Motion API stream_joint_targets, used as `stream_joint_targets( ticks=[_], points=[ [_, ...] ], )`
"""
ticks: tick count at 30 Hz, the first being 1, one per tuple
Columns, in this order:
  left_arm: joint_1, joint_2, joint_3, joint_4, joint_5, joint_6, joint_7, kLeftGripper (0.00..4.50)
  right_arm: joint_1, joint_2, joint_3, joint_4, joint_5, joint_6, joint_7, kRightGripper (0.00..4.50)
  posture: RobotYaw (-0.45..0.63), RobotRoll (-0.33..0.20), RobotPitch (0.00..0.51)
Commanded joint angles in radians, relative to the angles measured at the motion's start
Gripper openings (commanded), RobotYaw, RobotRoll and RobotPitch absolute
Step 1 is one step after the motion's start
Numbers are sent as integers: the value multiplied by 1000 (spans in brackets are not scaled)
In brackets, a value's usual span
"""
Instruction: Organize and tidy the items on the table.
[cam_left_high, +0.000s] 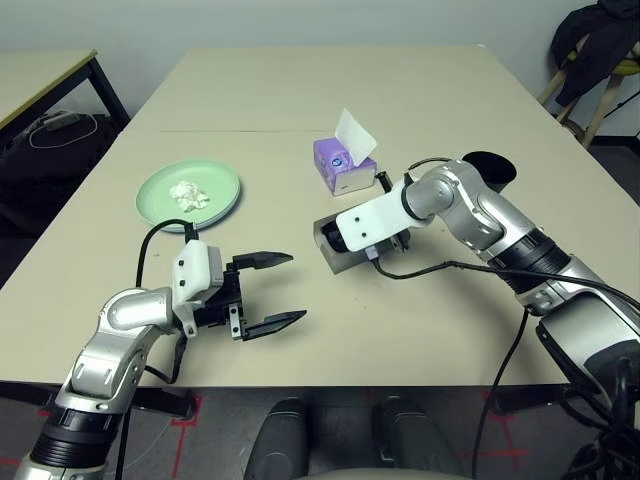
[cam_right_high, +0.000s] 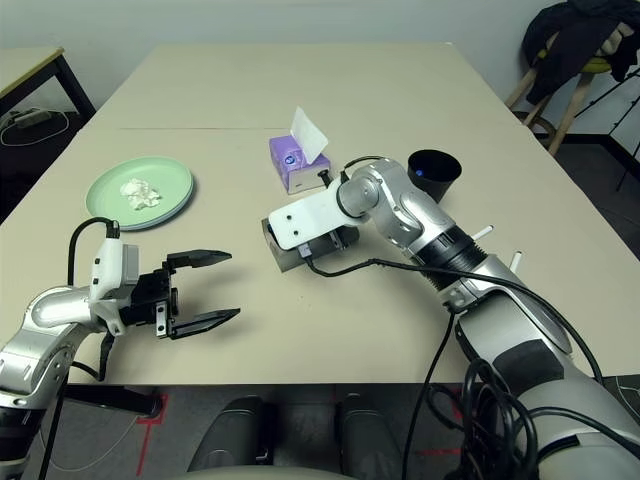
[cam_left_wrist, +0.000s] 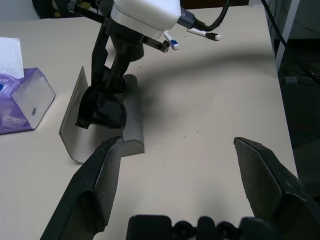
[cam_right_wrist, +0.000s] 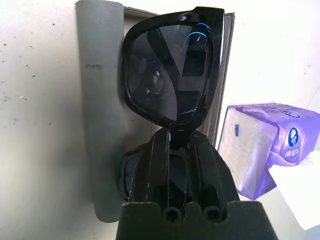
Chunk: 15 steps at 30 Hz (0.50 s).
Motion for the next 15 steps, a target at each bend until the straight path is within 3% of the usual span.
stream_joint_targets(
  ticks=[1,15],
  points=[
    [8,8,-5,-26,6,9,5,4500,33,17,23,16,11,-12,1,441,104,0,65],
    [23,10,-4,-43,8,15,13,4500,-44,49,-1,104,10,-38,-37,441,117,0,65]
  ],
)
